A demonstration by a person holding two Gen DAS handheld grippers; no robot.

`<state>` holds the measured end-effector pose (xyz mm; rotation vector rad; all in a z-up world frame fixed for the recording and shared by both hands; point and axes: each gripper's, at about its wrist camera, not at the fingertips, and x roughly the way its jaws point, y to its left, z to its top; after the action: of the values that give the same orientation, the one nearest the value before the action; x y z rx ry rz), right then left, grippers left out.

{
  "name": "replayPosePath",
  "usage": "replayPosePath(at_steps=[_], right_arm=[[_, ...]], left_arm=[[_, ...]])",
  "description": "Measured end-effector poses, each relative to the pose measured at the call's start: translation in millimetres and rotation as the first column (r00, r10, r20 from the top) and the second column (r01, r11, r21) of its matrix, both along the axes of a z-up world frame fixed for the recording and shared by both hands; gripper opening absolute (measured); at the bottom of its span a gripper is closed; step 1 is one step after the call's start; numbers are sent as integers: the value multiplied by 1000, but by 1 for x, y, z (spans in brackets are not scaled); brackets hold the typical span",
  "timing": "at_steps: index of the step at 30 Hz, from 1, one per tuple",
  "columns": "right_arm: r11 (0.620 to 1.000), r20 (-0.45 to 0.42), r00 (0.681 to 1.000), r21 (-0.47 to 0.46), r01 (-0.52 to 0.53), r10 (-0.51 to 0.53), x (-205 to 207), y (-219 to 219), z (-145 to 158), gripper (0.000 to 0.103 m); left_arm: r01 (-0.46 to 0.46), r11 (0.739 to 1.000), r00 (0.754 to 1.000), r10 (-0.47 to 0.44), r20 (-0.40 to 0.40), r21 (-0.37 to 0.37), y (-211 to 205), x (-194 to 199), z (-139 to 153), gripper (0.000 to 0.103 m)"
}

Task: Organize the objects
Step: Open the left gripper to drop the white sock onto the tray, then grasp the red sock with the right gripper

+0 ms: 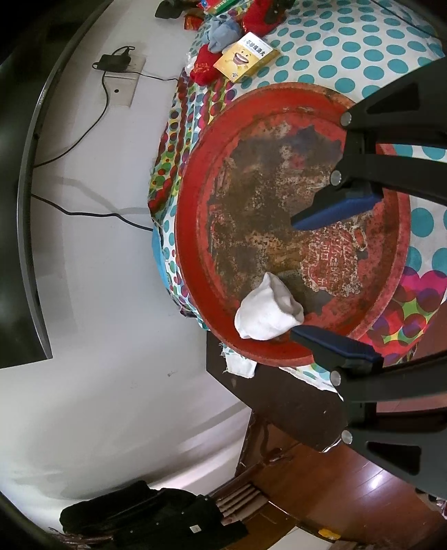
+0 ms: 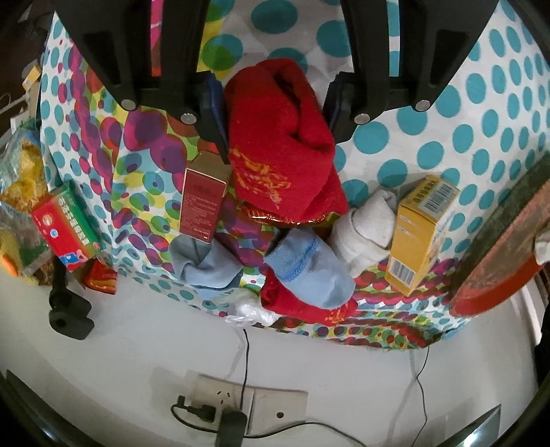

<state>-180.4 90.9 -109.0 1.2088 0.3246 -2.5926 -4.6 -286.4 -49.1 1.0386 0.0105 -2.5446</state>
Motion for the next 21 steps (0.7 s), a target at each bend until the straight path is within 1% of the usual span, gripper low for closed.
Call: replayPosePath(at_steps=[3, 6, 15, 21], right_arm=[[999, 0, 1000, -30, 15, -15, 6, 0, 9, 43], [999, -3, 1000, -52, 17, -17, 12, -3, 20, 43], [995, -49, 999, -94, -26, 21, 27, -24, 60, 43], [992, -68, 996, -112, -64, 56, 33, -41, 77, 43]], left_arm=[[1, 1000, 1000, -1, 6, -15, 1, 0, -1, 59], [6, 1000, 1000, -6, 12, -8, 1, -1, -2, 59], [20, 1000, 1000, -20, 1, 12, 1, 1, 1, 59], [7, 1000, 1000, -7, -4, -2, 0, 2, 4, 59]])
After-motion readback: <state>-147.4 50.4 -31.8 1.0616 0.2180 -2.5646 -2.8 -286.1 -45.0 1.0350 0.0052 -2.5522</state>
